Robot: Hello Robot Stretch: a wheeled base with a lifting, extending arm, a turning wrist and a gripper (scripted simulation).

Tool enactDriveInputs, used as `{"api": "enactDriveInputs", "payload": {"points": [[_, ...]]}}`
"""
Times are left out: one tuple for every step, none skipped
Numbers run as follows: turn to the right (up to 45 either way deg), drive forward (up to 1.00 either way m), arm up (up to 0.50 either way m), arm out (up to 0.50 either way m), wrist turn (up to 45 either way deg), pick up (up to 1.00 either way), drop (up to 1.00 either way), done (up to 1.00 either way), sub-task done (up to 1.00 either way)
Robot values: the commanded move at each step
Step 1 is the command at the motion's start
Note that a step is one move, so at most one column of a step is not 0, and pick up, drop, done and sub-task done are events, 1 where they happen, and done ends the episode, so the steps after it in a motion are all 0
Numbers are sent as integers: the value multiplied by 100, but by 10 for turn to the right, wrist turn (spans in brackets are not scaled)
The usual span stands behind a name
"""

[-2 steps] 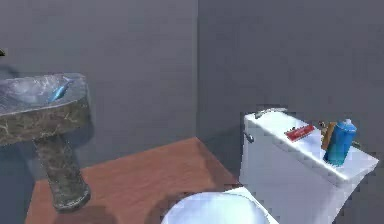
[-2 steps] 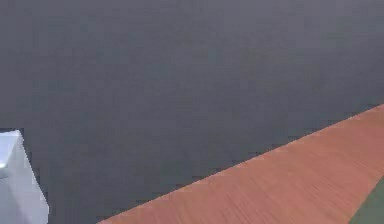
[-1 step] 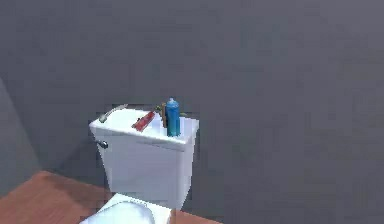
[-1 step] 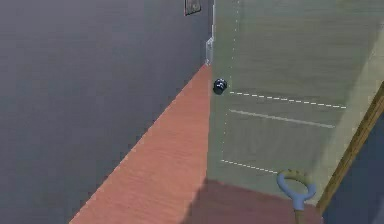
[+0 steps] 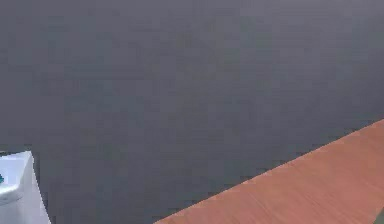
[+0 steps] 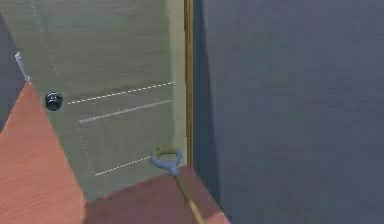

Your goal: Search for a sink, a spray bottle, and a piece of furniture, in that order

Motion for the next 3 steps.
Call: {"api": "enactDriveInputs", "payload": {"points": [[360,0,0,0,0,0,0,0,0],[0,100,0,0,0,0,0,0,0],[0,30,0,0,0,0,0,0,0]]}}
